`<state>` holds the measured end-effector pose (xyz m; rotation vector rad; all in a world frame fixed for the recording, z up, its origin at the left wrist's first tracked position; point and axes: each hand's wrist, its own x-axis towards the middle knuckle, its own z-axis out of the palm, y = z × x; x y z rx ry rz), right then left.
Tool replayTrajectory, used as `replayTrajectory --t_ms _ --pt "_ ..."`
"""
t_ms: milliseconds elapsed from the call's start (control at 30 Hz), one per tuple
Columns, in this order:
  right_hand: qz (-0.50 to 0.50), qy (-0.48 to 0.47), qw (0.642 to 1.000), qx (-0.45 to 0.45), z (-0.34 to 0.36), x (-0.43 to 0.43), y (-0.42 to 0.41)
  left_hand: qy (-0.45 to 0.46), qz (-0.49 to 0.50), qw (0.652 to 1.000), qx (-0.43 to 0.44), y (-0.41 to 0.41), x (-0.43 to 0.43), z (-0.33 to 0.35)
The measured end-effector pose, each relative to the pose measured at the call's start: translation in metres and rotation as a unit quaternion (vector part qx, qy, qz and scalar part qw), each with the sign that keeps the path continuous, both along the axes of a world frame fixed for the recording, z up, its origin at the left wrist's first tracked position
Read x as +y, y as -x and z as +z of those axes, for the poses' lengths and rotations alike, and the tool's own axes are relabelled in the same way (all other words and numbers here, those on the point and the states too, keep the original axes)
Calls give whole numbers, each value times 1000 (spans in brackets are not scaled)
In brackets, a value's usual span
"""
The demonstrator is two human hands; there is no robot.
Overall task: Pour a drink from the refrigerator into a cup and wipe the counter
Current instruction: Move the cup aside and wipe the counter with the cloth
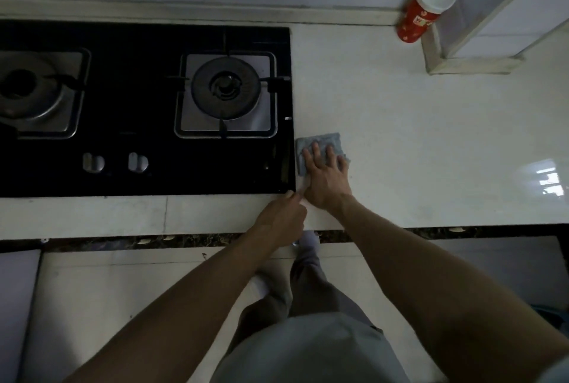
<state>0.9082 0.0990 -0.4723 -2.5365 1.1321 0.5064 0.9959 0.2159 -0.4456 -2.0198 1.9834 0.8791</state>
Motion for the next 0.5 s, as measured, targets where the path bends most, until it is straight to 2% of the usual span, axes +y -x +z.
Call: replayTrajectory --t_ms 167,500 --pt "24 9 1000 10 3 -53 -30 76 10 995 -64 2 -31 -3" --pt "67 22 997 17 2 -147 -73 60 36 992 -108 -1 -70 -3"
